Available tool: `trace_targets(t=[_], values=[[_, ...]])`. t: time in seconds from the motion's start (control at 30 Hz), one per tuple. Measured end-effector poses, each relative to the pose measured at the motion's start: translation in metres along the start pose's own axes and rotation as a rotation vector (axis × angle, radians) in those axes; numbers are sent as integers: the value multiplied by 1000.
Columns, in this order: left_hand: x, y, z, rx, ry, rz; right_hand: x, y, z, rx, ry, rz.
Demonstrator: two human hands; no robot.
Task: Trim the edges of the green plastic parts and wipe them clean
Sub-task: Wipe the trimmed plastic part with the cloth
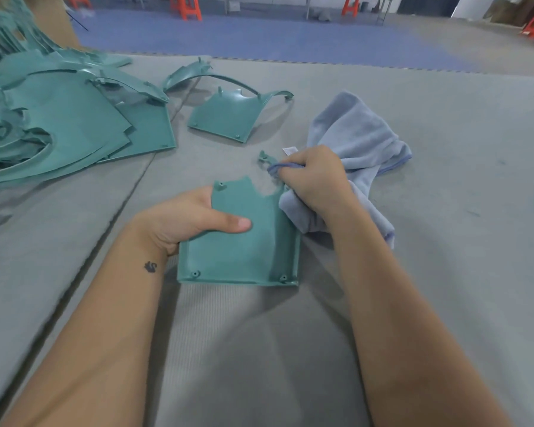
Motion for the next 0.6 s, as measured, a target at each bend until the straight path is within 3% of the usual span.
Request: trace_targets(t=[0.2,0.6], values=[[3,2,5,50,-35,15,-2,16,-6,-78,-19,148],[7,2,6,68,-23,27,-24,61,4,-33,-390,161]])
Point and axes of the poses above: each hand's wrist, its own y-axis towards the middle knuckle, its own x-axis out of the back of the hand, z = x × y, the point moved 2 cm from there along y, towards the middle knuckle, and after that the axes turned 11 degrees about -y, right-handed, at the moved point
